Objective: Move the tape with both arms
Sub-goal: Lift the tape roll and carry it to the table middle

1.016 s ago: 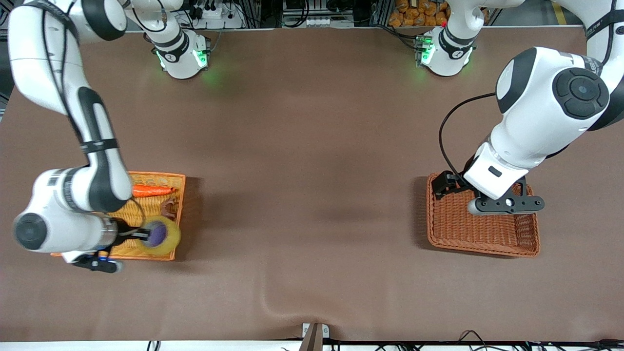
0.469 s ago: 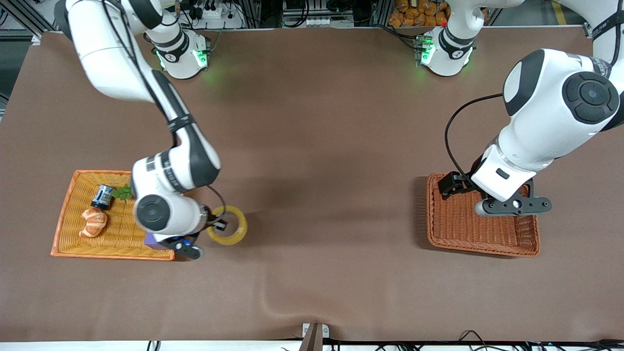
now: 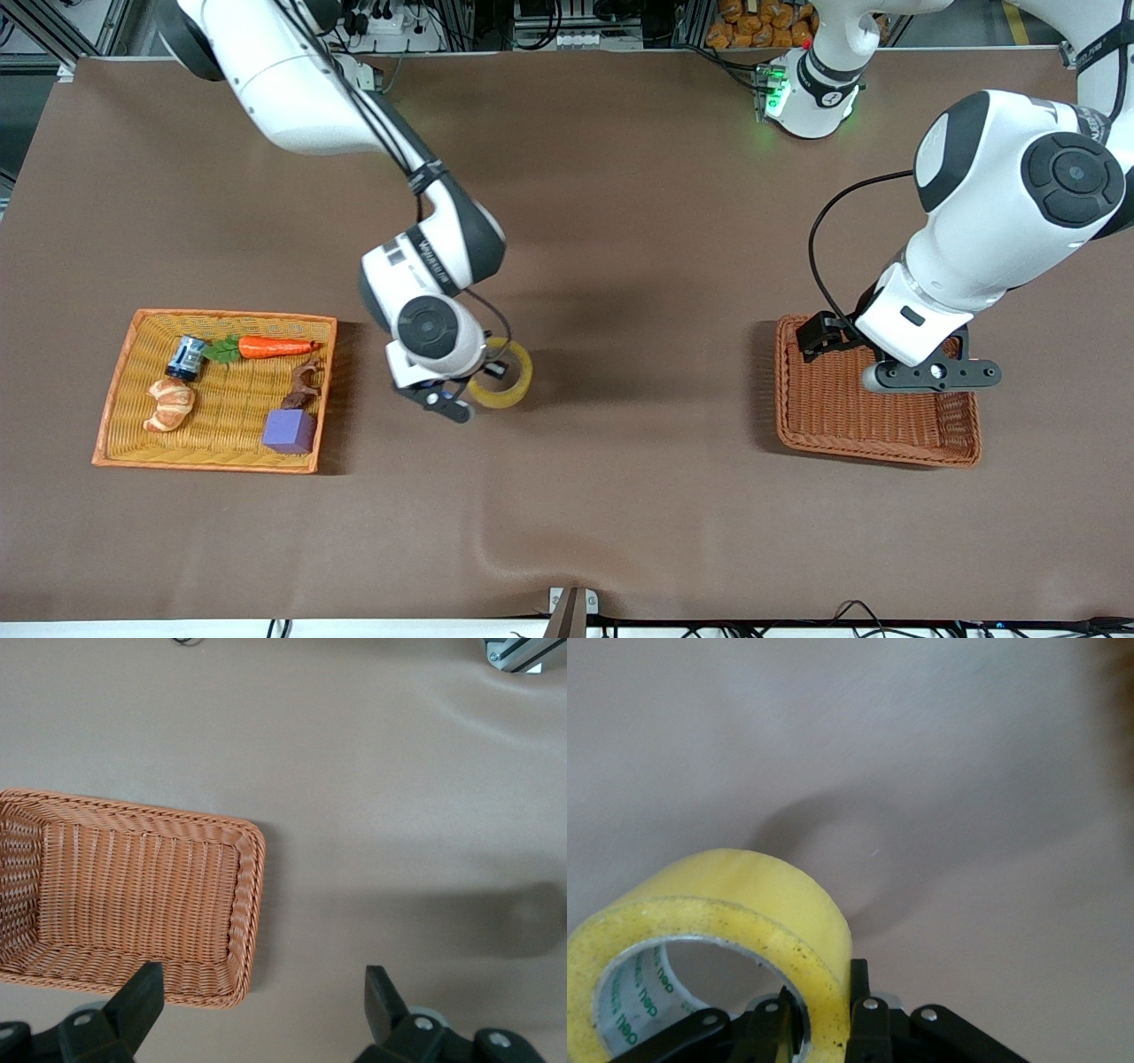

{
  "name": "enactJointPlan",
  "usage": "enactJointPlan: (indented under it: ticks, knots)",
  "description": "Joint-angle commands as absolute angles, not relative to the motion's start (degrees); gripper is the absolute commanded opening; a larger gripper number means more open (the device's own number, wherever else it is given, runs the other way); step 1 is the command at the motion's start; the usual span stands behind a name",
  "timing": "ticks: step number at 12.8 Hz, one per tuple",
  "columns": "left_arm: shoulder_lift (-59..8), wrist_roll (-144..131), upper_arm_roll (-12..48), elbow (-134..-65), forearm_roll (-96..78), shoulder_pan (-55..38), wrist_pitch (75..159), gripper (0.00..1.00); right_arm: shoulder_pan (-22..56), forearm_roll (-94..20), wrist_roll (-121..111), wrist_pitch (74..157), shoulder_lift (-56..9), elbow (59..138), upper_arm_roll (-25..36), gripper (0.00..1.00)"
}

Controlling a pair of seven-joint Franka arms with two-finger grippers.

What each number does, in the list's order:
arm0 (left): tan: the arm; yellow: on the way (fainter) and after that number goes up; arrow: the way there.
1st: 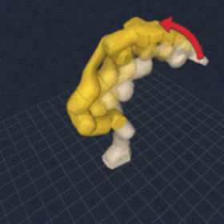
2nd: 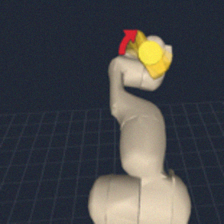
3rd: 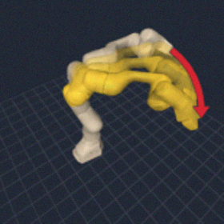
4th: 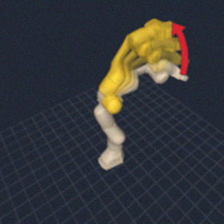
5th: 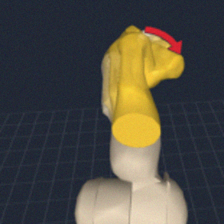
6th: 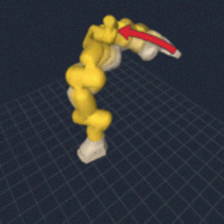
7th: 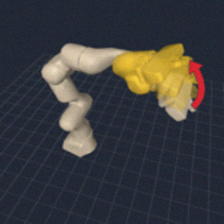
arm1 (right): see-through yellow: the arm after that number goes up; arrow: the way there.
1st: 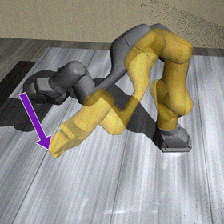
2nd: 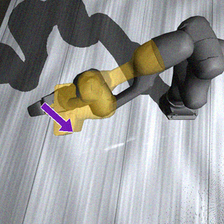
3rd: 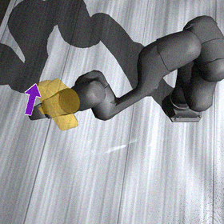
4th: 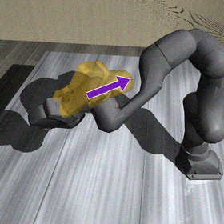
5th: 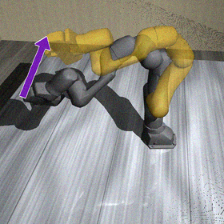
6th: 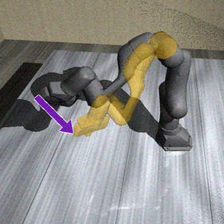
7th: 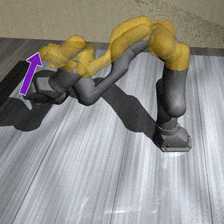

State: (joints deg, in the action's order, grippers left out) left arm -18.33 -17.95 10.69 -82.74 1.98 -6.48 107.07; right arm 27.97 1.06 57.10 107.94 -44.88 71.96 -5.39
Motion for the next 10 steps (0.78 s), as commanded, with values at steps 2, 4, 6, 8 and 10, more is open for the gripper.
enactJointPlan:
  ticks: [2,4,6,8,10]
  knots:
    - [-17.7,-16.9,10.7,-83.0,2.5,-6.4,106.5,1.00,30.6,1.3,60.4,111.0,-45.3,71.8,-4.7,0.00]
    - [-17.5,-17.0,10.6,-82.9,2.5,-6.4,106.5,1.00,30.0,0.9,60.6,114.4,-45.4,71.9,-4.7,0.13]
    - [-17.4,-17.0,10.5,-82.9,2.4,-6.3,106.5,1.00,29.7,1.1,59.9,115.1,-45.5,71.9,-4.7,0.91]
    - [-17.3,-17.1,10.5,-82.9,2.3,-6.4,106.4,1.00,29.7,1.2,60.3,115.1,-46.1,71.9,-4.7,1.00]
    - [-17.6,-16.9,10.5,-82.9,2.5,-6.4,106.5,1.00,29.5,1.2,60.2,115.1,-46.1,71.9,-4.7,1.00]
